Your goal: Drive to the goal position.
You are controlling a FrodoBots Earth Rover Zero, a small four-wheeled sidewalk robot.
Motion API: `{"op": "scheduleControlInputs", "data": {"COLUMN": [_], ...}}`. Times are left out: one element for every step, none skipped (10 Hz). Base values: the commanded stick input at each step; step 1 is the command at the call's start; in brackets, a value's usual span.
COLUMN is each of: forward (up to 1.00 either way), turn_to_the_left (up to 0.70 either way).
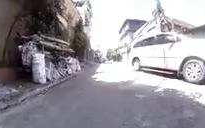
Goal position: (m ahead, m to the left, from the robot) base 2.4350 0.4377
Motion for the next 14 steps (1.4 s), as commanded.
{"op": "scheduleControlInputs", "data": {"forward": [1.0, 1.0, 1.0, 1.0, 1.0, 1.0, 1.0, 1.0, 1.0, 1.0, 1.0, 1.0, 1.0, 1.0], "turn_to_the_left": [0.0, 0.0, 0.13, 0.03, 0.07, 0.03, 0.06, 0.05, 0.08, 0.05, 0.0, 0.01, 0.0, 0.0]}}
